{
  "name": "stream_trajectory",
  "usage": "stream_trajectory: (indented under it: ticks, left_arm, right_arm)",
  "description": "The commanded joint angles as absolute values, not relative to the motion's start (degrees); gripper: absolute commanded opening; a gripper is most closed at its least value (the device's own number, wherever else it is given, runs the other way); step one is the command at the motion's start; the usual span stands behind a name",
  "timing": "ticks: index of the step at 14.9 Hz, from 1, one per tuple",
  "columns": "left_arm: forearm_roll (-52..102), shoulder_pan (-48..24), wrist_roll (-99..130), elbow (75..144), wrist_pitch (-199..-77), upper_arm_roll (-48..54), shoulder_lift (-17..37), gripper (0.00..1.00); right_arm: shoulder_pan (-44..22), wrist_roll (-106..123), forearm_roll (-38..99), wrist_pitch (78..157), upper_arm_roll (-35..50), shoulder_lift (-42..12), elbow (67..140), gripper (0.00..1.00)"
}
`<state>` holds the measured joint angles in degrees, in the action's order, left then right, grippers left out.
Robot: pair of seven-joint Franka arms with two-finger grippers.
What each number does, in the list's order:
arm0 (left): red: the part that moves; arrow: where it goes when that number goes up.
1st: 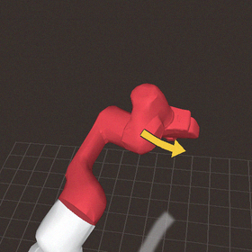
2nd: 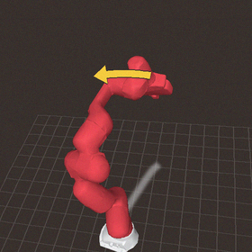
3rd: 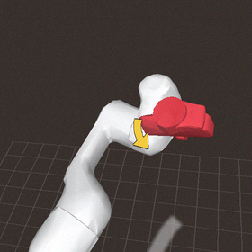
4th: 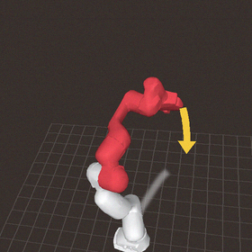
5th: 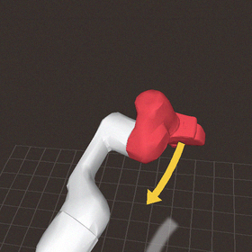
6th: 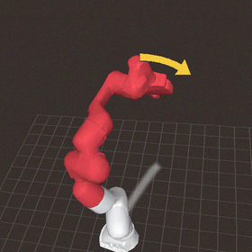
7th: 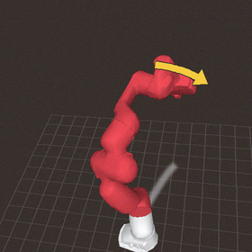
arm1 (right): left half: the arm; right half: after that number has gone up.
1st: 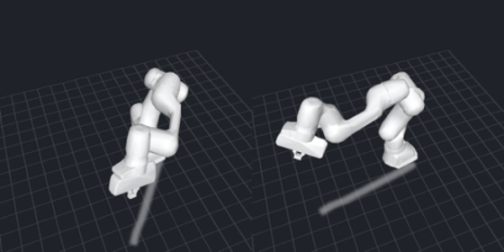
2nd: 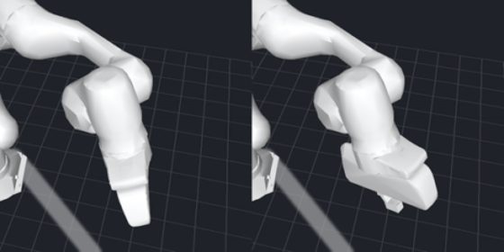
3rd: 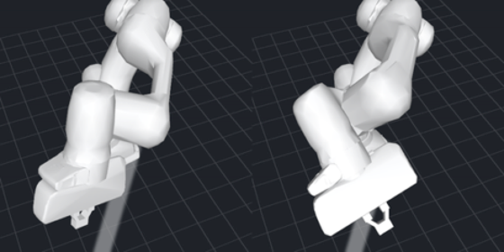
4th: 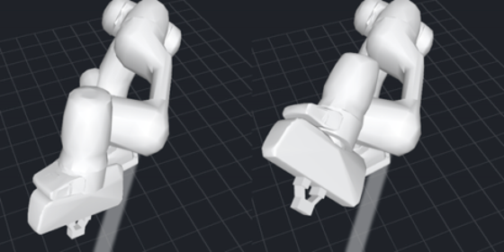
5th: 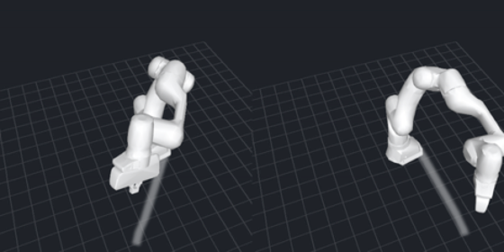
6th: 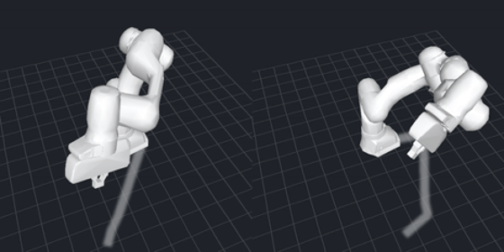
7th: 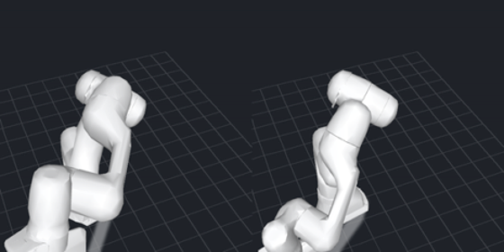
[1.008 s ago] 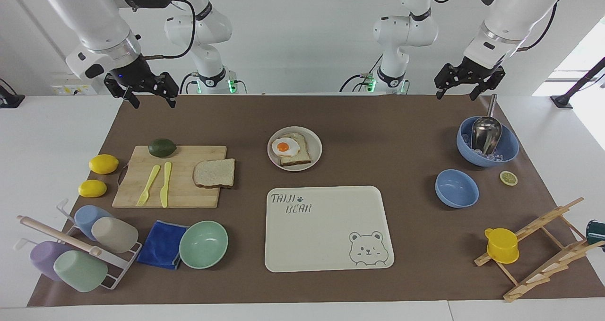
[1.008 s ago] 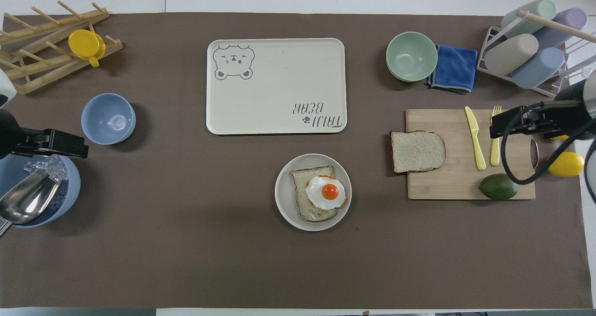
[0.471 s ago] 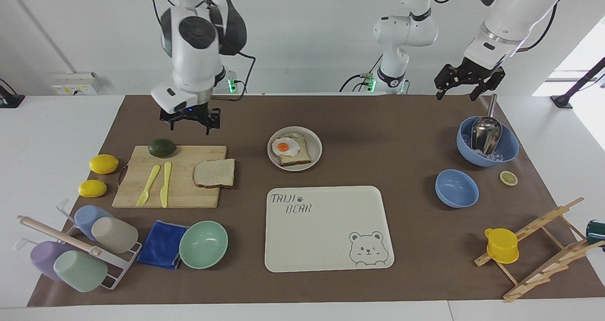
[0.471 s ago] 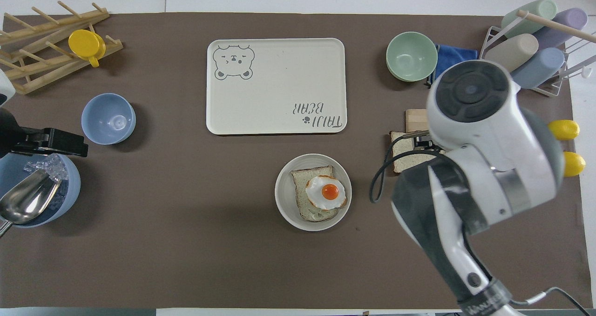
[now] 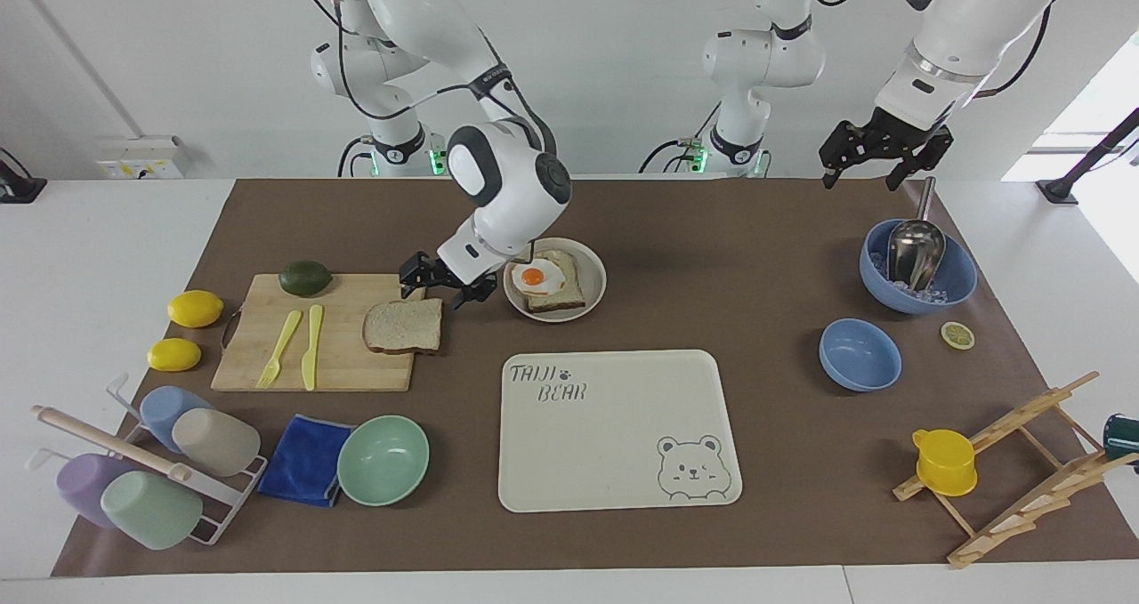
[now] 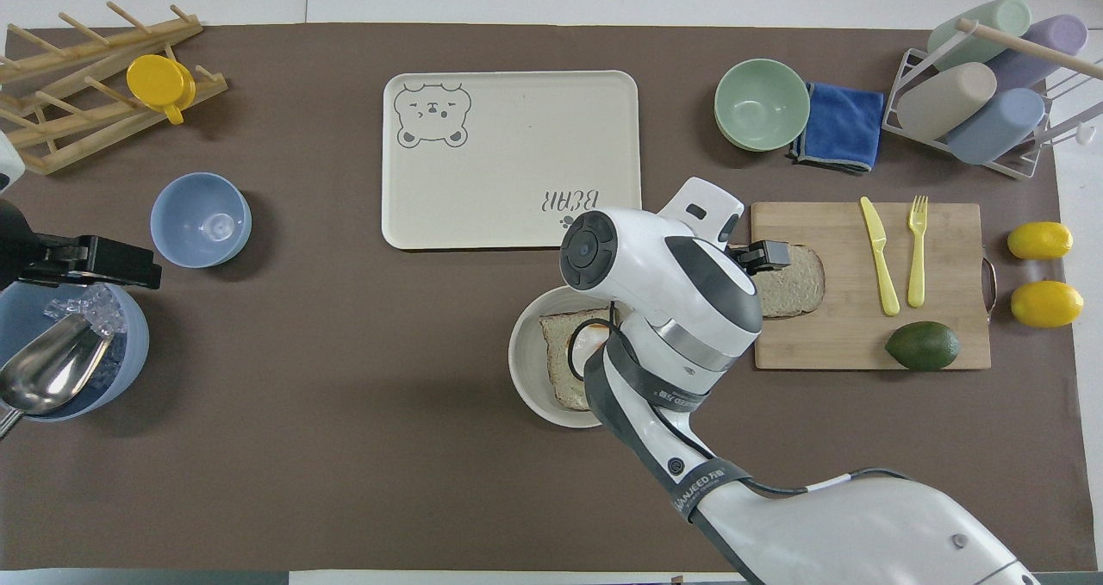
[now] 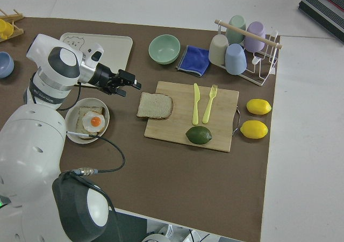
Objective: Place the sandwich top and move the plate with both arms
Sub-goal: 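Grasp the bread slice on the cutting board with the right gripper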
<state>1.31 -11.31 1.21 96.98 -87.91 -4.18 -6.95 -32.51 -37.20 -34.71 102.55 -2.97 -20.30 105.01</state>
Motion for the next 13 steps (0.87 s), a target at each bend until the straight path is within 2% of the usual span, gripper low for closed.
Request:
stream_trajectory:
  ticks: [1, 5, 12, 13]
  left_arm:
    - [1.2, -10.7, 1.2, 96.7, -88.3, -3.9, -7.3, 1.0]
    - [1.2, -10.7, 1.2, 96.7, -88.3, -4.0, -7.4, 1.0]
    - [1.2, -10.7, 1.2, 96.6, -88.4, -3.9, -7.4, 1.0]
    - [1.2, -10.8, 1.2, 96.6, -88.4, -3.9, -7.4, 1.0]
  right_arm:
    - [-31.1, -40.2, -34.9, 105.9, -3.0, -21.0, 105.5, 1.0]
    - [-30.2, -41.9, -34.5, 111.0, -3.0, -19.9, 110.7, 1.0]
    - [-29.0, -41.8, -33.9, 112.0, -3.0, -19.3, 113.1, 1.0]
    - [-28.9, -41.7, -33.9, 112.0, -3.0, -19.2, 113.1, 0.98]
